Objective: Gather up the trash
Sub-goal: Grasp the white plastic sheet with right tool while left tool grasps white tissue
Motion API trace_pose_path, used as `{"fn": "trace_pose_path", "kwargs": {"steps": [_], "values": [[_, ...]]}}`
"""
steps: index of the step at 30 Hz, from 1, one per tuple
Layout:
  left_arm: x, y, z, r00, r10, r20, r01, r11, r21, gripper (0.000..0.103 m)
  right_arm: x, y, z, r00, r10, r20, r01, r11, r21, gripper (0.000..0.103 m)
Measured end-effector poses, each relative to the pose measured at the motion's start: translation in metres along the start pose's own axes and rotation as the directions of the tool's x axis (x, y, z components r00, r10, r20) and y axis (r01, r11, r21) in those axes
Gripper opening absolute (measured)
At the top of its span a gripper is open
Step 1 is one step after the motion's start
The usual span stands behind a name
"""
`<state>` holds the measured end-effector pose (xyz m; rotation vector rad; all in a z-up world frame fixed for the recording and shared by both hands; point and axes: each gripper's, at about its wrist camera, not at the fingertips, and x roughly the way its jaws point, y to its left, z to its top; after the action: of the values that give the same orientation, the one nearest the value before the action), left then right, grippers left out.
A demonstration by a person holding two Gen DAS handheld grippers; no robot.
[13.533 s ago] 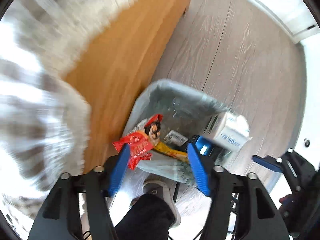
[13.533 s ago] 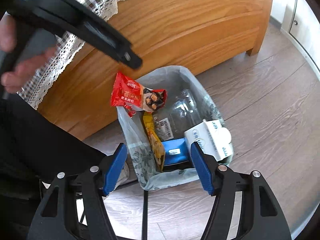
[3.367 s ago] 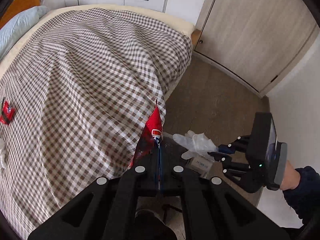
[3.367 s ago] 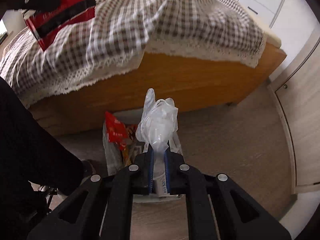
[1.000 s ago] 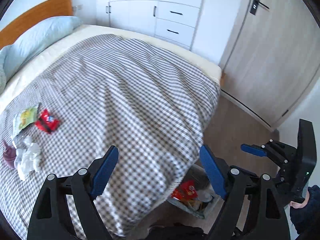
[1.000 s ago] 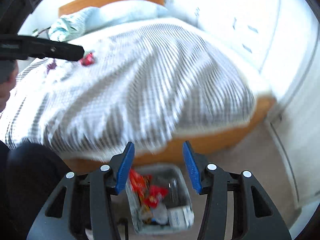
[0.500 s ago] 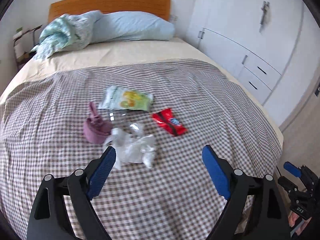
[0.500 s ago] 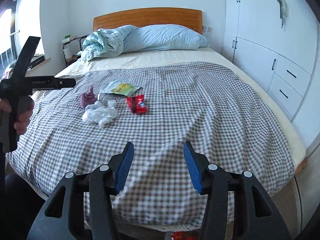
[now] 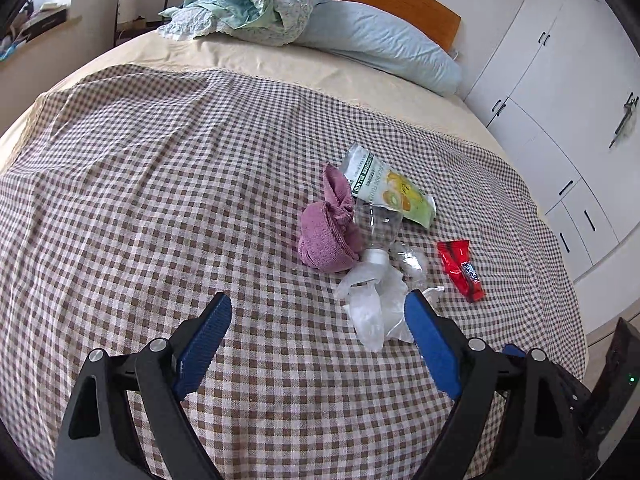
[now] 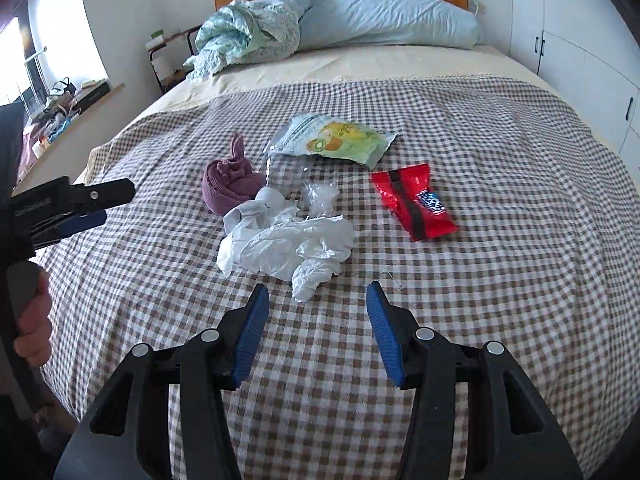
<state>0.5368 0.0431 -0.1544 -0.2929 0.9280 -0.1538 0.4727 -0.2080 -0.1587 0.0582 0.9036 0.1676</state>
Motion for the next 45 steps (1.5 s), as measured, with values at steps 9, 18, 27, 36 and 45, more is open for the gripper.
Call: {"fn": "trace_pose_path", "kwargs": {"steps": [9, 18, 27, 36, 45], "values": [[0.018, 0.009, 0.000, 0.999, 0.018, -0.037, -0.018, 1.000, -0.008, 0.085, 0.083, -0.003, 0.011, 0.992, 0.000, -0.124, 0.010, 0.997, 0.078, 0.009], [0.043, 0.006, -0.005, 0.994, 0.070, -0.080, -0.069, 0.997, 0.021, 0.085, -0.041, -0.011, 0.029, 0.991, -0.050, 0.124, 0.053, 0.998, -0.021, 0.005], [0.096, -0.039, -0.014, 0.989, 0.004, -0.145, 0.011, 0.995, 0.101, 0.083, -0.059, -0.072, 0.009, 0.987, -0.038, 0.157, 0.013, 0.987, 0.159, 0.005], [0.089, -0.071, -0.029, 0.992, -0.023, -0.127, 0.050, 0.976, 0.213, 0.001, -0.042, -0.072, 0.008, 0.990, 0.048, 0.134, -0.073, 0.980, 0.183, 0.005], [0.008, -0.073, -0.018, 0.994, -0.105, 0.037, 0.095, 0.974, 0.203, 0.000, -0.045, -0.069, 0.010, 0.984, 0.089, 0.155, -0.118, 0.975, 0.191, 0.005]]}}
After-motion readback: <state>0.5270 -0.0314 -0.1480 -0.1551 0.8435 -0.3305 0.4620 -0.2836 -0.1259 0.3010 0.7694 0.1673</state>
